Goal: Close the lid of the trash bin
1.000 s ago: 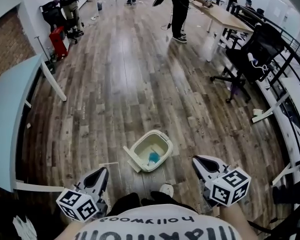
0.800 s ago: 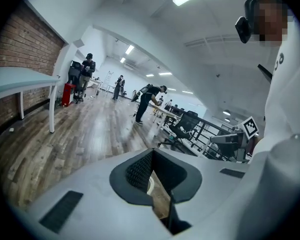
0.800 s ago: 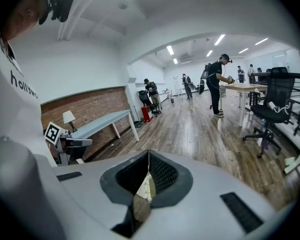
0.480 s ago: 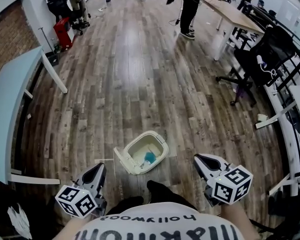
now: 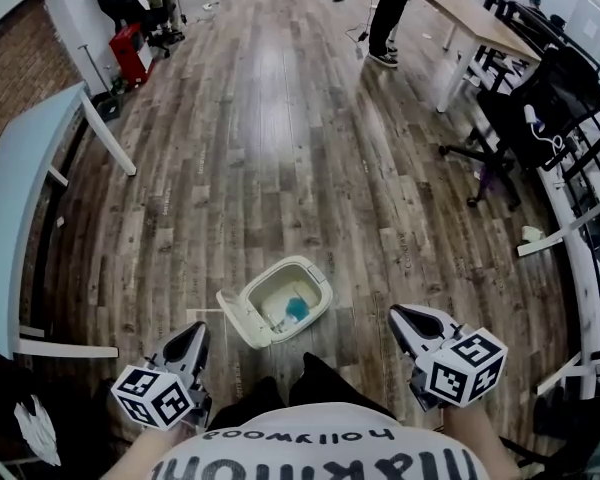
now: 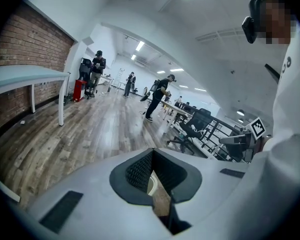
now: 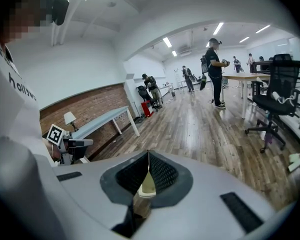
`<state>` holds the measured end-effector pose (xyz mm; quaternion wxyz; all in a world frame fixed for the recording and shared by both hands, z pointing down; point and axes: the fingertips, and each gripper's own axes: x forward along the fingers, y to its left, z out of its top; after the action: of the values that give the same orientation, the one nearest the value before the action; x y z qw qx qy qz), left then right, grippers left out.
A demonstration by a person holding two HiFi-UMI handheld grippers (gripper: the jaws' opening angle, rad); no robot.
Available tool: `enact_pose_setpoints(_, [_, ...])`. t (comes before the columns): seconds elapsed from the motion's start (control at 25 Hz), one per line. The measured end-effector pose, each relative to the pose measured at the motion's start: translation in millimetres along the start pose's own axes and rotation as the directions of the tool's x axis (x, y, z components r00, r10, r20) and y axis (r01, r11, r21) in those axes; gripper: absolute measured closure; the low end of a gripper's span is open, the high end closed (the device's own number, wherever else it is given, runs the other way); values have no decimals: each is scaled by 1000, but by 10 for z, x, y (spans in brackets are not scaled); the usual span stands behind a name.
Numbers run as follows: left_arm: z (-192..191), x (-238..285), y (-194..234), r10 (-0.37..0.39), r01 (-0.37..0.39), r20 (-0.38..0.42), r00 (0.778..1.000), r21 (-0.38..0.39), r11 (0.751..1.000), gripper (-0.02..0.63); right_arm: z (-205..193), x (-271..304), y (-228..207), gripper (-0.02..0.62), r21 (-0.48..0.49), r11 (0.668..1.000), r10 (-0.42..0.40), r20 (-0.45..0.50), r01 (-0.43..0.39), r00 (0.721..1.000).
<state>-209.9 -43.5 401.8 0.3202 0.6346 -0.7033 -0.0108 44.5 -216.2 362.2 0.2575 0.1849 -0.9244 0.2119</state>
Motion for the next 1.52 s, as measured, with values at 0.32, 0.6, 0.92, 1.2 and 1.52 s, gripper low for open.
enact_pose_setpoints(0.32, [-374, 176, 184, 77, -75, -101, 992, 20, 997, 600, -226, 59, -231, 584, 20, 1000, 6, -47, -5, 999])
enact_pose_setpoints(0.6, [-885, 429, 619, 159, -138, -277, 948, 93, 986, 600, -456, 151, -278, 584, 85, 996, 13, -95, -4, 995])
enact_pose_setpoints(0.92, [-1488, 920, 865, 108, 44, -496, 862, 285, 958, 600, -662, 171, -569, 584, 109, 992, -44, -162, 62, 986])
enact_pose_setpoints(1.2, [-1382, 1362, 672, 22, 200, -564, 825, 328, 923, 600, -794, 269, -662, 584, 186, 980, -41, -179, 75, 983])
enact_pose_setpoints(1.52, [-1330, 1927, 380, -57, 307, -624, 780, 301, 903, 600, -956, 241, -782, 584, 288, 950, -59, -205, 118, 977])
